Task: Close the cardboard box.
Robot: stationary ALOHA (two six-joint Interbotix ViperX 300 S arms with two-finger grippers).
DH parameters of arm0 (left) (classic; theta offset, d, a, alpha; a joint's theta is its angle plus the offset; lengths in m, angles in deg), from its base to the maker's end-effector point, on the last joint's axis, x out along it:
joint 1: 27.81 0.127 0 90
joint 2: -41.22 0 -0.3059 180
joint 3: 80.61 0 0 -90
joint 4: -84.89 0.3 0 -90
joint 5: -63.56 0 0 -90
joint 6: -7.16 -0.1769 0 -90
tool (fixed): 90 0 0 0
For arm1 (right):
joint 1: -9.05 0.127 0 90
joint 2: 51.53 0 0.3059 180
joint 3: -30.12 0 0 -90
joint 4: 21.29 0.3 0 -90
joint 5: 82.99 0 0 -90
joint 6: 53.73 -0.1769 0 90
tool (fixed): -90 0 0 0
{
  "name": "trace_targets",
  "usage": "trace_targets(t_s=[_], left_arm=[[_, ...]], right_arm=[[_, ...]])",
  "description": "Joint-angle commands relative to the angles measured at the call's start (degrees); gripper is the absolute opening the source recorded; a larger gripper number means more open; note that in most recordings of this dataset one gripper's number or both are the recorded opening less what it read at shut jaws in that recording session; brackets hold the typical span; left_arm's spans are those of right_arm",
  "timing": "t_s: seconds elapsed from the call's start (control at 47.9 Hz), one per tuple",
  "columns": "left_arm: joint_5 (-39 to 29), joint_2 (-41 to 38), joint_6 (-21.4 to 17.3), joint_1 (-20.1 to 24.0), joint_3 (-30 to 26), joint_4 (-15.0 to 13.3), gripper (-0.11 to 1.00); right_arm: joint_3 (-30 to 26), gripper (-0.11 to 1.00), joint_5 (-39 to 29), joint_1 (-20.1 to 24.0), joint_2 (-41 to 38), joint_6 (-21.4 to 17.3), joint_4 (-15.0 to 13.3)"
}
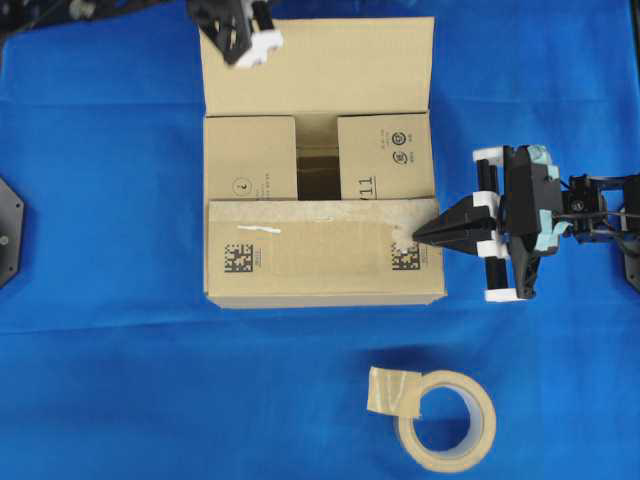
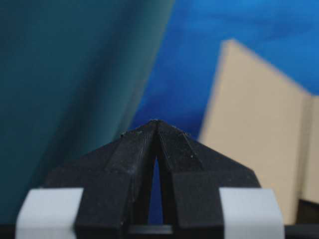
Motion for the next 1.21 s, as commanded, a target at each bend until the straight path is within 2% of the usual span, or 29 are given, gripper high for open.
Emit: trace_targets(t_s=[0.0,0.188,0.459,0.855,1.189], left_arm=[[-3.1,-1.1,0.0,1.8,-4.0,0.2,0.00],[-8.6,-5.4,0.0,3.2,-7.1,0.2,0.00],[-11.8,-7.6,0.2,2.5,-6.5,0.1,0.00],[-13.8,-7.1,0.2,-1.3,-6.8,0.1,0.00],[-16.3,-3.7,0.7,-5.1,-5.6,0.1,0.00]], right_arm=[[-0.8,0.01,0.4,-0.2,-0.2,0.1,0.2],[-0.9,0.01,0.4,-0.1,-0.4,0.1,0.1],[-1.0,0.01,0.4,-0.2,-0.4,0.2,0.0],[-1.0,0.01,0.7,-0.2,-0.4,0.2,0.0],[-1.0,0.01,0.7,-0.1,-0.4,0.7,-0.1]])
